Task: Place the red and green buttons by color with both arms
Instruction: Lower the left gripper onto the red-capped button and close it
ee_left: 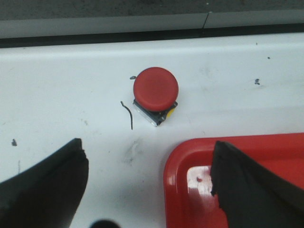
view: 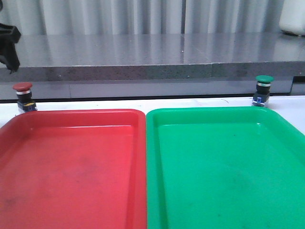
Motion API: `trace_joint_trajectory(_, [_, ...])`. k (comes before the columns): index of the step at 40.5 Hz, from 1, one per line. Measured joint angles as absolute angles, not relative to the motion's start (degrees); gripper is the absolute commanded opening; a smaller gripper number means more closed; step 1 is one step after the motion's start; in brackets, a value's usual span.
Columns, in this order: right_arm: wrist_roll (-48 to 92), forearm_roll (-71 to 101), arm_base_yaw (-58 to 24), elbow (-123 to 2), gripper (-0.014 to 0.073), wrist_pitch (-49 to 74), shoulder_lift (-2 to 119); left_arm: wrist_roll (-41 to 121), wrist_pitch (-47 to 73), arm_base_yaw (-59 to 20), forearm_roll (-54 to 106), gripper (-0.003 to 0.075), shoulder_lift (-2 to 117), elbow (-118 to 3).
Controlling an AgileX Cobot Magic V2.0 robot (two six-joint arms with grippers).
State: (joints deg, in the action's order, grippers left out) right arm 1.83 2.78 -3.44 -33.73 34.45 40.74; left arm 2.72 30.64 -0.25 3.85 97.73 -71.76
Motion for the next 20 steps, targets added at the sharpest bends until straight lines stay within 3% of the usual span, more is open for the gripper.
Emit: trace_joint_trajectory(20, [1.8,2.8,-3.4,-33.7,0.0579,34.4,40.7,2.7,27.3,-1.9,4.2,0.0489,114.7,-83.4])
